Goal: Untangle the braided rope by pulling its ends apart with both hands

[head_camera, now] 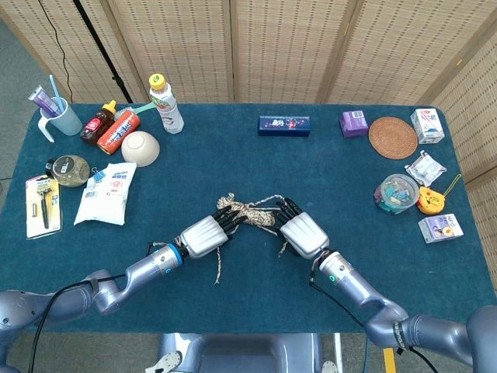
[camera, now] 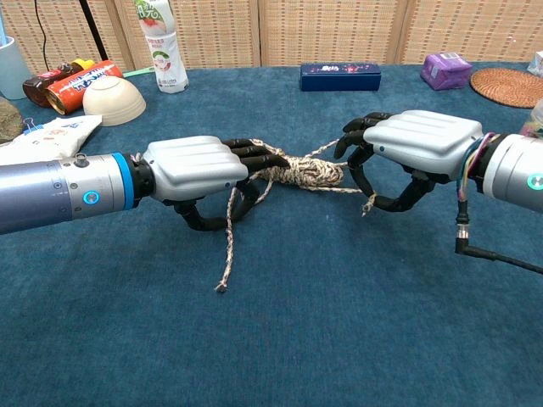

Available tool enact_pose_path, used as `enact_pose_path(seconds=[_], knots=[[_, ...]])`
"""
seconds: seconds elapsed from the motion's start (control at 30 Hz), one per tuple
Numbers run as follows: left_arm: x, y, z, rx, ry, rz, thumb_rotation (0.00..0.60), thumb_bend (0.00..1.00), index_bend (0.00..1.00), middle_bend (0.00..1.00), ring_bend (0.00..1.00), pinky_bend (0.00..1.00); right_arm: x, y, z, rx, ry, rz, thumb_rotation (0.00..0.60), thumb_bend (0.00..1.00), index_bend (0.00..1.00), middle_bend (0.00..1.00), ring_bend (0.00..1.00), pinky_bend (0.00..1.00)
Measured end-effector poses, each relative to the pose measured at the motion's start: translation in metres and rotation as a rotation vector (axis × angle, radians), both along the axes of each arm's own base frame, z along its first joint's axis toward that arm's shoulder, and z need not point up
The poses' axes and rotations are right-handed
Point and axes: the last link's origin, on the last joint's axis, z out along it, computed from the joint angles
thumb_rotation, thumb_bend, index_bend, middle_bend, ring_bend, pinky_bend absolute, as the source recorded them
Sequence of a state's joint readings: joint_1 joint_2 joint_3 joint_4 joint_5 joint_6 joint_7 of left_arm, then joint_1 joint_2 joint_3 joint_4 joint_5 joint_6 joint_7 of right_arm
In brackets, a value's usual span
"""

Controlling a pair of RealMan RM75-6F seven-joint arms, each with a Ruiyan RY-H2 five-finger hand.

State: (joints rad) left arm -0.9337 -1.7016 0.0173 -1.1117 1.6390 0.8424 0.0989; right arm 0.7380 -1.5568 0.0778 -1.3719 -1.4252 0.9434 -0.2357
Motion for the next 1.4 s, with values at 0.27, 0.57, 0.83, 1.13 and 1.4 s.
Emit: enact_pose_path(seconds=[0.27,0.57,0.83,1.13,1.4], knots=[[0.0,-0.001,-0.001,0.0,0.002,0.005,0.6,0.42,0.57,0.0,0.0,0.0,-0.001,0.0,0.001,-0.002,0.0,-0.003,0.6,0.43,0.63,0.2,0.01,0.0],[-0.001,-0.001,-0.002,0.0,0.004,0.01,0.6,0.44,0.6,0.0,0.0,0.0,-0.002,0.0,0.001,-0.003,-0.001,-0.007,0.6,0.43,0.63,0.2,0.01,0.0],[-0.001,-0.001,-0.001,0.004,-0.003,0.017,0.6,0.46,0.63,0.0,0.0,0.0,-0.002,0.0,0.002,-0.005,0.0,-0.008,0.6,0.43,0.64,0.21,0.01,0.0],[-0.003,0.001,0.005,0.019,-0.015,0.026,0.6,0.48,0.65,0.0,0.0,0.0,0.0,0.001,0.002,-0.005,-0.004,-0.006,0.6,0.44,0.64,0.22,0.01,0.0],[-0.004,0.001,0.009,0.028,-0.031,0.034,0.6,0.5,0.66,0.0,0.0,0.0,0.0,0.001,0.003,-0.006,-0.004,-0.004,0.6,0.45,0.64,0.22,0.01,0.0]])
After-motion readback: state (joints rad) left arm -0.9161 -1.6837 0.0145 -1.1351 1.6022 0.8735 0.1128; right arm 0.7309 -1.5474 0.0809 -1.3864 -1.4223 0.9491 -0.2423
